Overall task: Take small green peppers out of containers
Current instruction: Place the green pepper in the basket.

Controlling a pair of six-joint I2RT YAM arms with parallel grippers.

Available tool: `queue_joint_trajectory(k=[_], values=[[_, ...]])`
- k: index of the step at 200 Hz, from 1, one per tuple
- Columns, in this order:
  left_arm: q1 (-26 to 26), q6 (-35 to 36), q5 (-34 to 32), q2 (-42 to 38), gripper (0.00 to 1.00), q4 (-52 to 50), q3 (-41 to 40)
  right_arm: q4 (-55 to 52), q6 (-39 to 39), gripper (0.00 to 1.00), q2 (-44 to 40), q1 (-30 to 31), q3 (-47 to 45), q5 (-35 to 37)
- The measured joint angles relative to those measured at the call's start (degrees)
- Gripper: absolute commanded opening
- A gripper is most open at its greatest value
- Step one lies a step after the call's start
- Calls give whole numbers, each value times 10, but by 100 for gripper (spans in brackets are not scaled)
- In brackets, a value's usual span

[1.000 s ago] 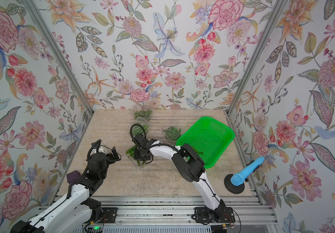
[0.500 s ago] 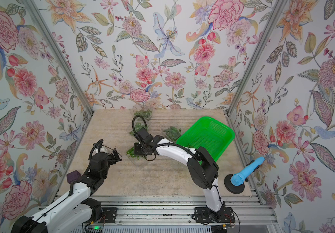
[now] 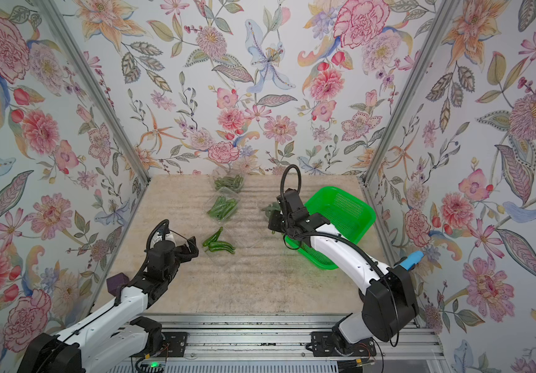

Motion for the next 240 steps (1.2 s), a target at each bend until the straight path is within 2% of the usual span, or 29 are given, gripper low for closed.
queue_joint_trajectory(k=[44,88,105,117,132,145,173,192,240], values=[[0,-12,9,16,100,8,2,7,-42,15,-2,-142,-63,-19],[-2,-16,19,17,100,6,12,28,-75,17,86,-196,-82,-32],[-2,-21,19,21,100,5,18,33,-87,22,115,-204,-81,-36],[-2,-25,19,21,100,5,19,33,-97,35,123,-208,-81,-36],[-2,-29,17,21,100,3,19,34,-105,46,125,-210,-81,-36],[-2,-29,16,15,100,-1,19,34,-112,47,125,-210,-80,-37],[-2,-29,4,-12,100,-8,19,30,-127,49,125,-204,-77,-40],[-2,-27,0,-21,100,-12,19,19,-140,53,120,-177,-63,-40],[-2,-18,-1,-21,100,-28,19,5,-193,56,115,5,54,-54]])
